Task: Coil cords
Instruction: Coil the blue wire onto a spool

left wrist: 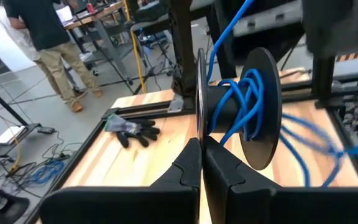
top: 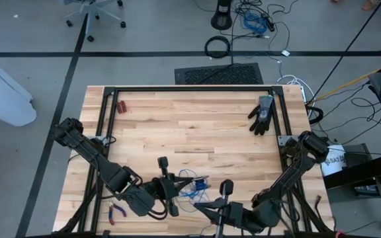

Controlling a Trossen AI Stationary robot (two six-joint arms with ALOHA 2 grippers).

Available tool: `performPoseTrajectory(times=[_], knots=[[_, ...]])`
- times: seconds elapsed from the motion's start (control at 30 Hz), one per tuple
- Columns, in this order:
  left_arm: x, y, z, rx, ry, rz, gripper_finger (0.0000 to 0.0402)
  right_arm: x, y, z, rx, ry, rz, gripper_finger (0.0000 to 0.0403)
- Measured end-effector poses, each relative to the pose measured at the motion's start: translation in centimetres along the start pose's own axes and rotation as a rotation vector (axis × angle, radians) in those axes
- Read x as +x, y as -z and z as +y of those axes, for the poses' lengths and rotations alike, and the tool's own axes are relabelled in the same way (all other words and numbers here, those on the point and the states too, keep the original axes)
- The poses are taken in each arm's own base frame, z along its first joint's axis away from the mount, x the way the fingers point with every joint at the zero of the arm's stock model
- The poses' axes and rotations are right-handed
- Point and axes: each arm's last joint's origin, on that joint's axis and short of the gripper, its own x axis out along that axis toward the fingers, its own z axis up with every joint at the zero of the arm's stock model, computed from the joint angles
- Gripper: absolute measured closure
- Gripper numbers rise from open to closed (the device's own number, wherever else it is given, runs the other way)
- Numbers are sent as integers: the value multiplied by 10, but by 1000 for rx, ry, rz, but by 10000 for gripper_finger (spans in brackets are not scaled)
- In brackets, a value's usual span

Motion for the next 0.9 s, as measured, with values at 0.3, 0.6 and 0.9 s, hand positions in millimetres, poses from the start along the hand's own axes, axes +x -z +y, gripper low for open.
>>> performPoseTrajectory(times=[0.3, 0.6, 0.9], knots=[[0, -3, 0, -29, -3, -23, 395, 6, 12, -3, -9, 10, 66, 403], [0, -9, 0, -80, 1, -63, 395, 9, 20, -4, -22, 50, 86, 403], [0, -12, -1, -129, 27, -87, 395, 16, 29, -8, -52, 90, 102, 403]])
